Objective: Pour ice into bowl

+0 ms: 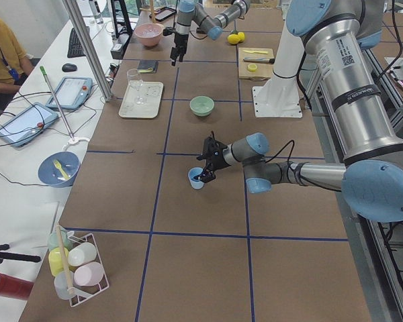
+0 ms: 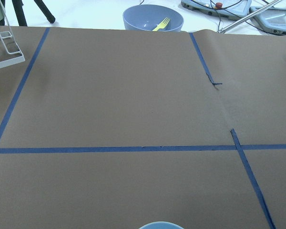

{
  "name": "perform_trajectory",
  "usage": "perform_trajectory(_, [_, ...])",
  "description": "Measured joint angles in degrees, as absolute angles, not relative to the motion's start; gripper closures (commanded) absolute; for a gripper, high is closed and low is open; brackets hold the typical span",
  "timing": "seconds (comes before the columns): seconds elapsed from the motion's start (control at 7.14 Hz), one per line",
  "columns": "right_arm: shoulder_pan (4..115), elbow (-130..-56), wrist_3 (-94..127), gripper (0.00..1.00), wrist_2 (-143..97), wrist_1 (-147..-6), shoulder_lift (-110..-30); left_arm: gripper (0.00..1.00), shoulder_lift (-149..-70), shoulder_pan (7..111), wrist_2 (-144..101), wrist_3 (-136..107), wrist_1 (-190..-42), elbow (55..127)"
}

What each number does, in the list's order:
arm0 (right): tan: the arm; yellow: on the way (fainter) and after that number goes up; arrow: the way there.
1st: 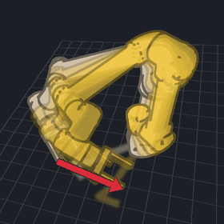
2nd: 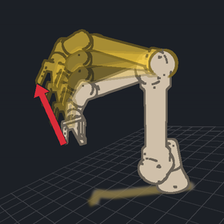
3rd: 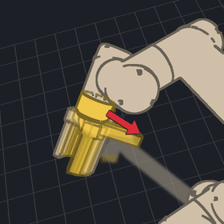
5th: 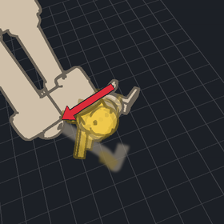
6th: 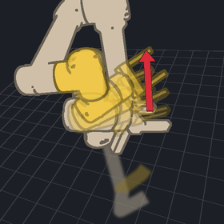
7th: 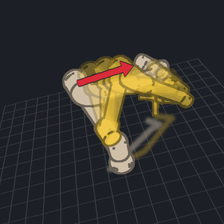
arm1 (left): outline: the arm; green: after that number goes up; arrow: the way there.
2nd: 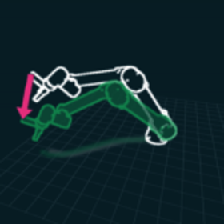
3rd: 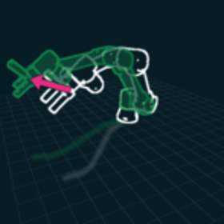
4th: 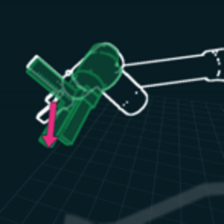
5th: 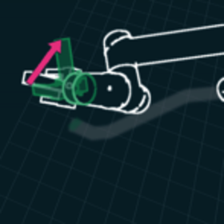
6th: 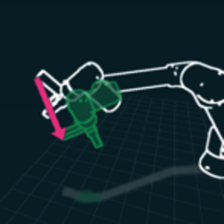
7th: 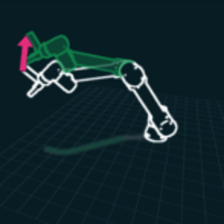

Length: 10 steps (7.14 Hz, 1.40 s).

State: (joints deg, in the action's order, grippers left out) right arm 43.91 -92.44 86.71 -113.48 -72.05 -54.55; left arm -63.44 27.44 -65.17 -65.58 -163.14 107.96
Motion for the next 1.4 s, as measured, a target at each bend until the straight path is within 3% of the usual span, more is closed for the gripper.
perform_trajectory(0.7, [45.4, -92.6, 83.0, 0.0, -114.4, -72.0, -56.2, 0.0, -64.1, 8.8, -39.9, -73.9, -163.5, 100.2])
perform_trajectory(1.4, [47.1, -92.7, 81.3, 0.0, -117.3, -71.9, -57.5, 0.03, -73.8, 7.0, -30.0, -75.1, -163.9, 89.2])
